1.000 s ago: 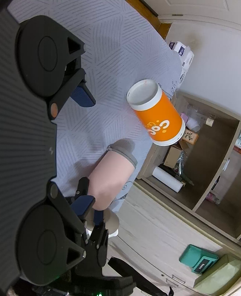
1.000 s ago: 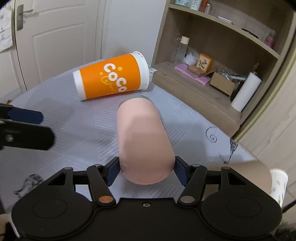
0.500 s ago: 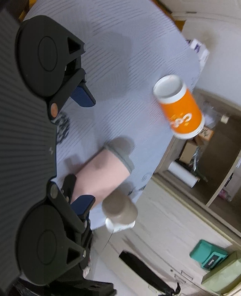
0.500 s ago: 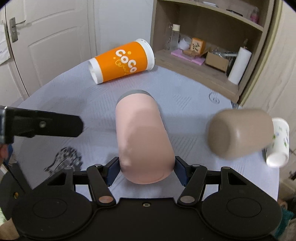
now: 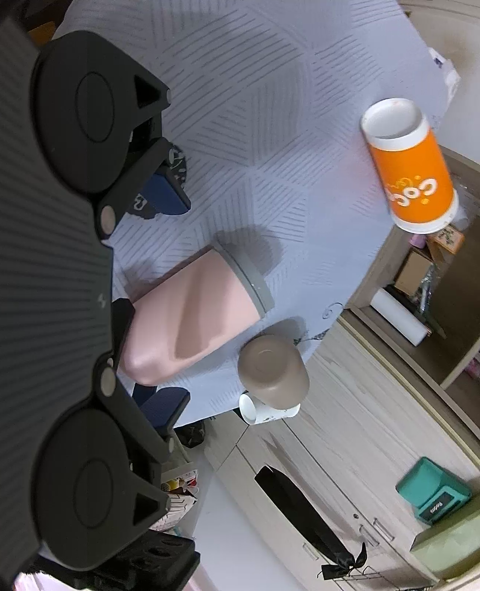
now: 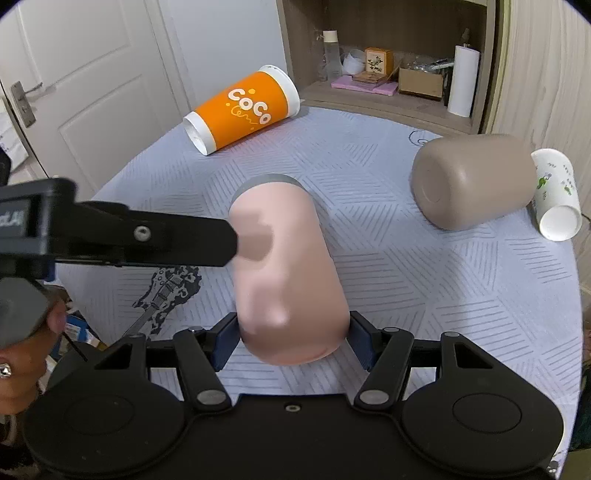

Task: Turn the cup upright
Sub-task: 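Lift the pink tumbler with the right gripper while the left tool approaches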

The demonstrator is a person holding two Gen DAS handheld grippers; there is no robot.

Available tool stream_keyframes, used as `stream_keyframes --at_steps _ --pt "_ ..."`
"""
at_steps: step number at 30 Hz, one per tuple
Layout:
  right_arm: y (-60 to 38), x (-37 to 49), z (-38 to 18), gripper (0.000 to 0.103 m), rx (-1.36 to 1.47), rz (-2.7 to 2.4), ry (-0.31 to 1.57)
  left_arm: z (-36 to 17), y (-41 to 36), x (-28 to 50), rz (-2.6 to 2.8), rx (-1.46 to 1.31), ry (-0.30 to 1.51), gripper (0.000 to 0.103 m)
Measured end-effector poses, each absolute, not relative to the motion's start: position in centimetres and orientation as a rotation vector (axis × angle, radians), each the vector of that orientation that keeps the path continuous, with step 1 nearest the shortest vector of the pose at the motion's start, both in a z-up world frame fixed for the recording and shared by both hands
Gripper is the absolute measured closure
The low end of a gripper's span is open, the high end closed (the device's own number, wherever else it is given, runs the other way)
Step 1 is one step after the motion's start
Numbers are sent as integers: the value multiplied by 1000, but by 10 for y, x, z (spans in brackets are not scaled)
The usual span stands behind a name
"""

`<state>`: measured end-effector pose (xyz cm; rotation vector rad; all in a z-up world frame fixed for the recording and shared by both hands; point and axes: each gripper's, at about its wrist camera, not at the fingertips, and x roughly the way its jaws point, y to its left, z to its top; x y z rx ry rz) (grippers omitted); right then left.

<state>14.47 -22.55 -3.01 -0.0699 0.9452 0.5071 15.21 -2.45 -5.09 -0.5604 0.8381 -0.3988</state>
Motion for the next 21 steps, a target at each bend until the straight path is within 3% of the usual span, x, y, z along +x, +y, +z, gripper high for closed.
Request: stream_keyframes --at_steps 5,12,21 --pt "-227 148 -31 35 -58 529 947 -57 -28 158 -421 -585 859 3" --pt "-230 149 -22 20 -119 571 941 -65 -30 173 -452 -629 888 3" --pt "-228 172 -3 20 -166 664 979 -72 -31 184 -447 -715 912 3"
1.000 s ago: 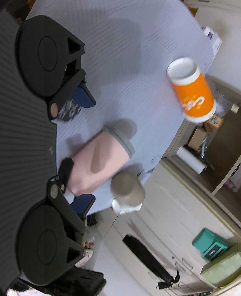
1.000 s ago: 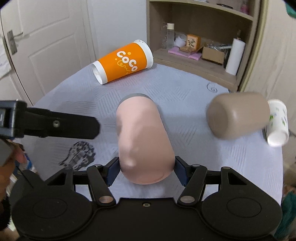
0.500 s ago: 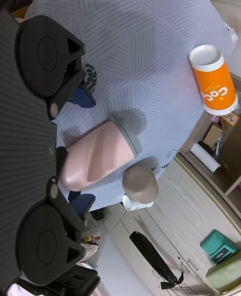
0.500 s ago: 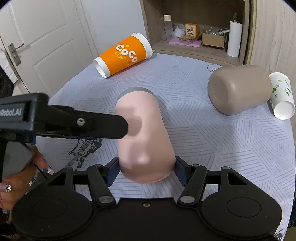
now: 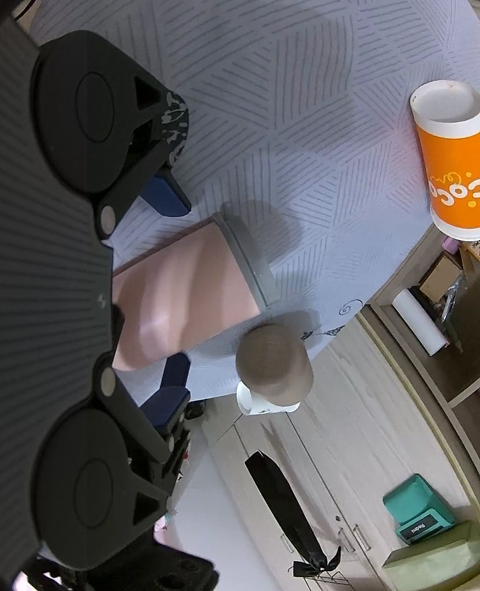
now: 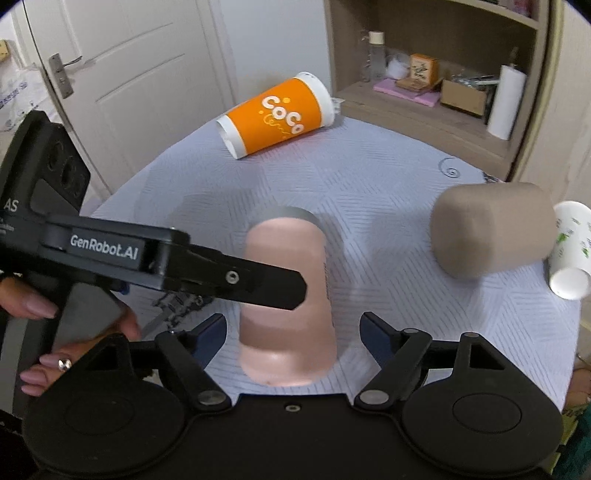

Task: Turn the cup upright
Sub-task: 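Lift the pink tumbler with the right gripper while the left tool approaches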

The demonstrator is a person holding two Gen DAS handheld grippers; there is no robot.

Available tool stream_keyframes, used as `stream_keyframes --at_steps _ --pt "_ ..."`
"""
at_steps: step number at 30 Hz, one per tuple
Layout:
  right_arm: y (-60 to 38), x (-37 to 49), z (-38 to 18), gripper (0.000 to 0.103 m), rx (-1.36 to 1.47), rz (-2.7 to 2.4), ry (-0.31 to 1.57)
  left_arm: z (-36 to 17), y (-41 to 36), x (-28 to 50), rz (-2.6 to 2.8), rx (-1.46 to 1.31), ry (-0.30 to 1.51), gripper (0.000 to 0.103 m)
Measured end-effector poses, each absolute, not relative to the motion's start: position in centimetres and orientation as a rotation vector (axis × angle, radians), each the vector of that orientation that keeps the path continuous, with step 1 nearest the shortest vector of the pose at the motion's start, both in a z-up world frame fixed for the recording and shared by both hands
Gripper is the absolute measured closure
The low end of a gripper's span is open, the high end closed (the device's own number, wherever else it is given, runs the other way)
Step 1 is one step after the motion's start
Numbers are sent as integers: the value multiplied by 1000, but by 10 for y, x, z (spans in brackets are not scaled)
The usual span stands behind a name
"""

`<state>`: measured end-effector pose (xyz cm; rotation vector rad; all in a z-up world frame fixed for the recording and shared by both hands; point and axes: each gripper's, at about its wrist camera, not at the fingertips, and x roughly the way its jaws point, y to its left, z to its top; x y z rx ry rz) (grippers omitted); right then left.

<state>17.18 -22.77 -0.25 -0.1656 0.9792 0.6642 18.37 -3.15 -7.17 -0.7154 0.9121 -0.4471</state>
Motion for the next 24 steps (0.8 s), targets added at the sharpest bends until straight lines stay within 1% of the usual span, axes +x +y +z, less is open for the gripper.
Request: stream_keyframes --at_steps 5,7,9,11,13,21,24 --pt "-214 188 -4 20 -196 703 995 -76 -26 186 -444 -769 904 5" --pt "-208 191 -4 23 -221 702 1004 -76 -25 187 -432 -774 899 15" --pt "-204 195 -6 30 -238 697 1015 -77 -23 189 -433 -775 900 21" --pt "-204 195 -8 32 -235 691 1036 -79 -23 191 -434 -777 906 30" --pt "-205 196 -9 35 -221 685 1051 -79 -23 191 -427 -771 904 34" --pt "-209 187 -9 35 -199 669 1016 -80 -24 186 -455 -751 885 34" --pt "-214 182 -11 35 -166 663 999 -80 -26 184 -469 -731 871 32"
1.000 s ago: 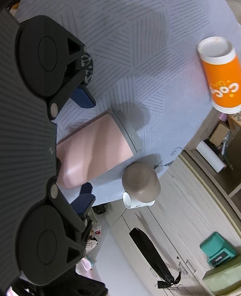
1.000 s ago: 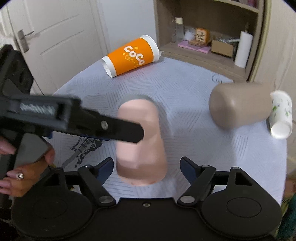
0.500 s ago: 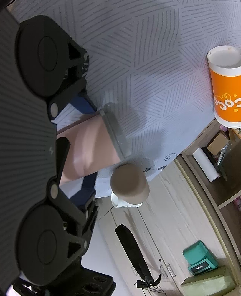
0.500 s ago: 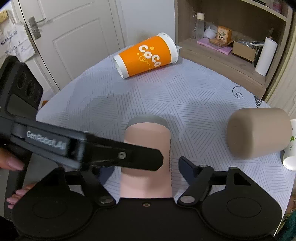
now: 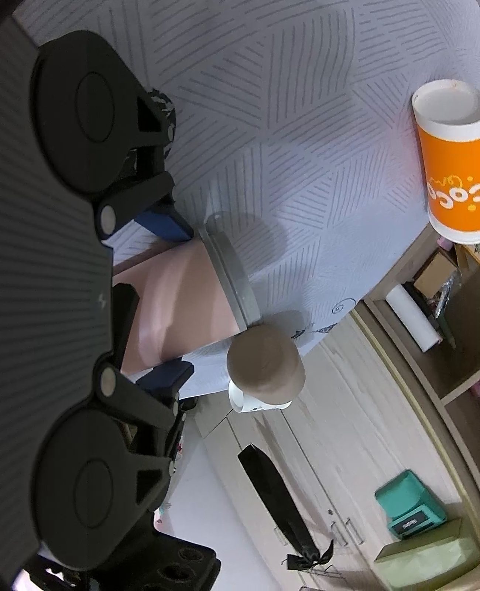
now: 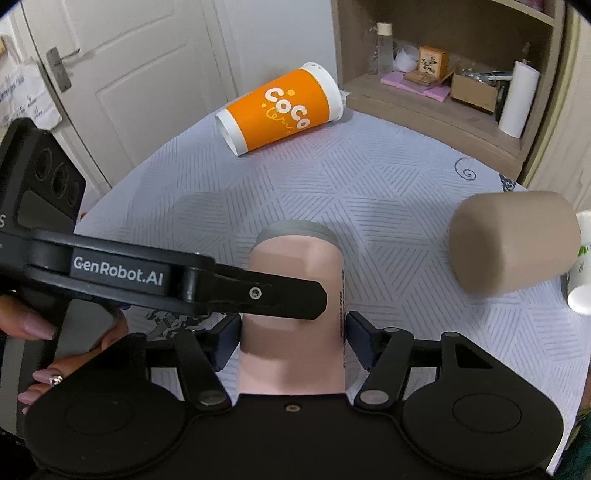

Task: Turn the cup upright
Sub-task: 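Lift the pink tumbler with the right gripper while the left tool approaches, then grasp the pink tumbler with the left gripper and rotate it lid-up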

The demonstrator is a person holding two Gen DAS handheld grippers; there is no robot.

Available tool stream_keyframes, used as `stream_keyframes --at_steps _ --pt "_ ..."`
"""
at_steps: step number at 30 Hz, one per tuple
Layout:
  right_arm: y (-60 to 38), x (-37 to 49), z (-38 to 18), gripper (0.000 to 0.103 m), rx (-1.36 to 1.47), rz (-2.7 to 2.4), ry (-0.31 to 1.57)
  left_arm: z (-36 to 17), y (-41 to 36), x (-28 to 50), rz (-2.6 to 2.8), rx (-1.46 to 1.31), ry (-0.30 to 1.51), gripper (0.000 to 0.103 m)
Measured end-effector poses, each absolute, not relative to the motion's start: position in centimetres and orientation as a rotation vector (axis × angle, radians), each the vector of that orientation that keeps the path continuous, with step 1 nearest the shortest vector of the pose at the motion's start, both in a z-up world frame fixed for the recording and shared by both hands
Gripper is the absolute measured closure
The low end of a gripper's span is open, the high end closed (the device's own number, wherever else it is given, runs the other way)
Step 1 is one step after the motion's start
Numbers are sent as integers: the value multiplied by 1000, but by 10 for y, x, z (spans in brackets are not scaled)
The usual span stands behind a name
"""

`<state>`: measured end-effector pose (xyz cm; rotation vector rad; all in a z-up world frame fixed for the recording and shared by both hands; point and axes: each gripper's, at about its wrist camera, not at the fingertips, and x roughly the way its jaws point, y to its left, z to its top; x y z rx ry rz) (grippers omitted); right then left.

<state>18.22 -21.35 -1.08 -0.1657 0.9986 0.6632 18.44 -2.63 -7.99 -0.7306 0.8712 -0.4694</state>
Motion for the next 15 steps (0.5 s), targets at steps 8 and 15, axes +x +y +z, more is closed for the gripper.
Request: stream_keyframes --at_steps 8,15 --pt "-229 173 -15 35 -82 653 958 -73 -39 176 -499 -644 819 33" --pt "-234 162 -12 35 -52 655 899 -51 -50 157 -531 -452 725 35"
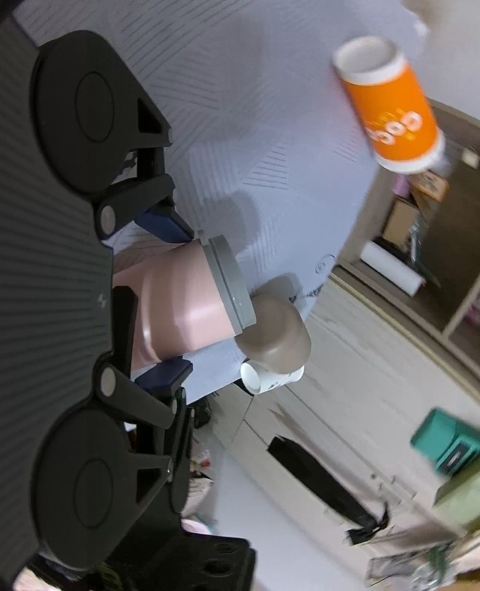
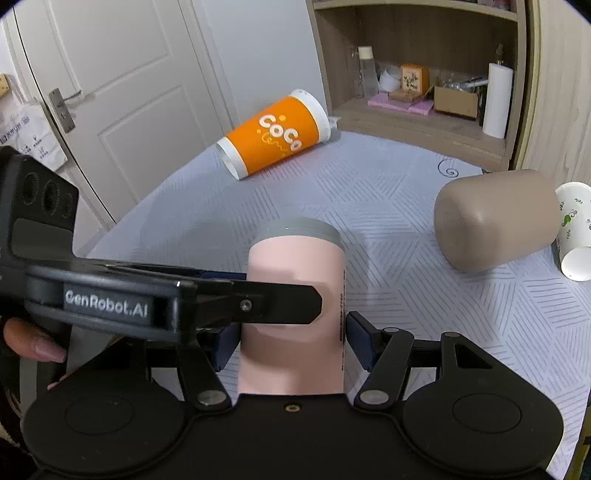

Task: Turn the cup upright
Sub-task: 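Grasp the pink tumbler with the left gripper and rotate it lid-up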

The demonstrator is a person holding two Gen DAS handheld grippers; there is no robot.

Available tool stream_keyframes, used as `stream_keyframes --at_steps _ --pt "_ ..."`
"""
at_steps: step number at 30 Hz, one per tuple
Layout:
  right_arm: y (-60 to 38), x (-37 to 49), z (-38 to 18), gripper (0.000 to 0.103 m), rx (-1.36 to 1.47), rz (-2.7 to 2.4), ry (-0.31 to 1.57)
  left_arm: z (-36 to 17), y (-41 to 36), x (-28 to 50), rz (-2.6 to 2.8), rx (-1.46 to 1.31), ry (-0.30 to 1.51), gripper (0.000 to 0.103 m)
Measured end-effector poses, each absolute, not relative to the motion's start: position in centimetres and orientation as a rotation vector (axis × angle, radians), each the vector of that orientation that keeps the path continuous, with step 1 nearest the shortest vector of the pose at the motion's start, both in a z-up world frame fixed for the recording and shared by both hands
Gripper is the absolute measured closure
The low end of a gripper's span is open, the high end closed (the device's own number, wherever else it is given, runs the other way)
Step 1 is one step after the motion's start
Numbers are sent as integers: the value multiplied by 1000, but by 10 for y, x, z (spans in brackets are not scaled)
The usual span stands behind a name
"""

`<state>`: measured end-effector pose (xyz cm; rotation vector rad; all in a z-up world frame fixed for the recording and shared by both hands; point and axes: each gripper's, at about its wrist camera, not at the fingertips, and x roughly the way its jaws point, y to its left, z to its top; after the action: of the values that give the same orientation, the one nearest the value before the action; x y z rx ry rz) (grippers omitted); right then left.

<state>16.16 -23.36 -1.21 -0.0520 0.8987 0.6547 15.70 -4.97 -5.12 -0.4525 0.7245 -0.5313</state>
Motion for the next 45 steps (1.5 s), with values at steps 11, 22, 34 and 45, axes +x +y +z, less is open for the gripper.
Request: stream_keyframes --at_steps 11,22,34,45 --pt "-221 129 -13 35 -108 655 753 -32 -42 135 -513 -310 674 36" --pt "-209 122 -15 35 -127 627 628 -9 -42 137 -515 -121 581 41" --pt "-185 175 -19 35 -226 548 542 2 -41 188 -535 -31 494 42" --pt "-172 231 -29 35 -306 498 466 -8 -36 244 -529 -31 430 42"
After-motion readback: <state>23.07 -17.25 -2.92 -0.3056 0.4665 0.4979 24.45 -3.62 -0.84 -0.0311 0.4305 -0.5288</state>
